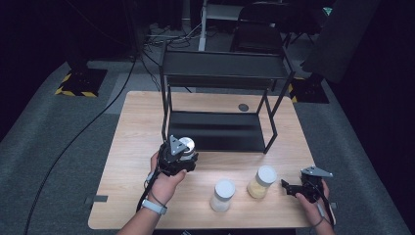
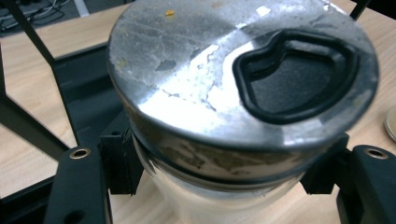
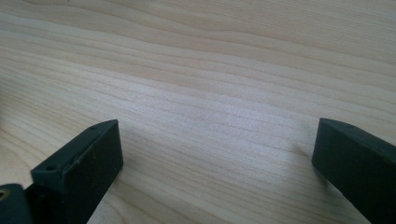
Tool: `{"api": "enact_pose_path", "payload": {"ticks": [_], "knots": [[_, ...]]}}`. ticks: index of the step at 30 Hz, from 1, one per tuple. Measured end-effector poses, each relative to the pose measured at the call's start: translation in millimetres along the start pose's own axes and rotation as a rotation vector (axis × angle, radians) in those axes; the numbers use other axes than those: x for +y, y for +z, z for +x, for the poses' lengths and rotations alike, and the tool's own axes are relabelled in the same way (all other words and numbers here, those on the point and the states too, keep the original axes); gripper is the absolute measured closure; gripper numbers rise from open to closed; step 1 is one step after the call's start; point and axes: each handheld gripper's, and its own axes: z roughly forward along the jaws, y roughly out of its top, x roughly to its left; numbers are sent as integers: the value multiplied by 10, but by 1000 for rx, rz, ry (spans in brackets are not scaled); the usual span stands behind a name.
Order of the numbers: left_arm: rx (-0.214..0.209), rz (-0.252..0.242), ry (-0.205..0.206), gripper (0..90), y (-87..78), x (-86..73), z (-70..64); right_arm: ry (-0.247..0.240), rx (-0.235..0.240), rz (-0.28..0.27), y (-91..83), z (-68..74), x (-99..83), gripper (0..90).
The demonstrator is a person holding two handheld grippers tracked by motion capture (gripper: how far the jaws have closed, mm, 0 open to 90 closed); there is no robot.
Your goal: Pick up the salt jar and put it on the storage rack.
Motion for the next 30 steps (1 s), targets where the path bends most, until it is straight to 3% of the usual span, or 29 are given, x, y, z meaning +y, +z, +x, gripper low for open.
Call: {"api": "enact_pose_path", "payload": {"ticks": [12,30], "knots": [[13,-5,29,305,189,124,79,1,-2,0,-1,4,-1,15],[20,-17,-9,304,597,300,327,9,-9,0,-3,22,-2,15]]}}
